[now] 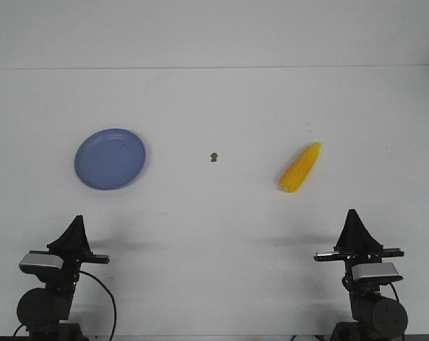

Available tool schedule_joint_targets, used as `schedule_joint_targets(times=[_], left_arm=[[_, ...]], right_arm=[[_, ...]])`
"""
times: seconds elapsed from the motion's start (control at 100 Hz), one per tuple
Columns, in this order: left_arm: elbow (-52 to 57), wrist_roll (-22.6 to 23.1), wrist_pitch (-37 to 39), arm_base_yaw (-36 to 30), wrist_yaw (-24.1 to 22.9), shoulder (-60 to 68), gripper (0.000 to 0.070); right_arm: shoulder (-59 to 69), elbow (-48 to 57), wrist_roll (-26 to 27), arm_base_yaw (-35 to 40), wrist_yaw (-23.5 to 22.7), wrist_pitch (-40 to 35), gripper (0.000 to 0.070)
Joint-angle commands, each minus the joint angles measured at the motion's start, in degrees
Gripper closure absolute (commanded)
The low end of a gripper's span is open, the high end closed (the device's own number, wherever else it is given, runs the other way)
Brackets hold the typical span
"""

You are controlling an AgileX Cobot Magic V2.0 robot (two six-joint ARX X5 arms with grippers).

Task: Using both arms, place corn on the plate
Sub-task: 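Raise both grippers from rest and move them forward over the table, then reach the left gripper to the near rim of the blue plate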

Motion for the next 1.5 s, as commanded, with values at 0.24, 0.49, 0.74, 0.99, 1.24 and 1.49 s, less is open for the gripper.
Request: schedule_joint_targets(times=[0.24,0.49,0.74,0.99,1.24,1.49], left_arm=[[14.01,-4.48,-9.62,0.11,-0.13,6.56,0.0689],[32.89,-4.59,-24.74,0.11,-0.13,22.51,0.0688],[52.70,-4.17,-40.85,0.11,-0.04,40.57,0.0688],[66.05,-2.67,-54.14,0.09,0.81,55.52,0.0688],[66.66,-2.67,-54.47,0.09,0.81,58.77,0.0689],[66.66,-2.67,-54.77,0.11,0.79,58.53,0.0688]], right_arm=[[3.80,13.92,2.84,-0.02,0.04,-15.69,0.0684],[17.51,31.10,2.21,-0.02,0.02,-31.08,0.0684],[34.82,48.68,1.64,-0.02,-0.02,-48.37,0.0684],[48.76,60.11,0.92,0.00,-0.11,-60.04,0.0684],[52.83,61.53,0.92,0.00,-2.14,-62.16,0.0684],[52.74,61.53,0.92,0.00,-2.12,-62.80,0.0684]])
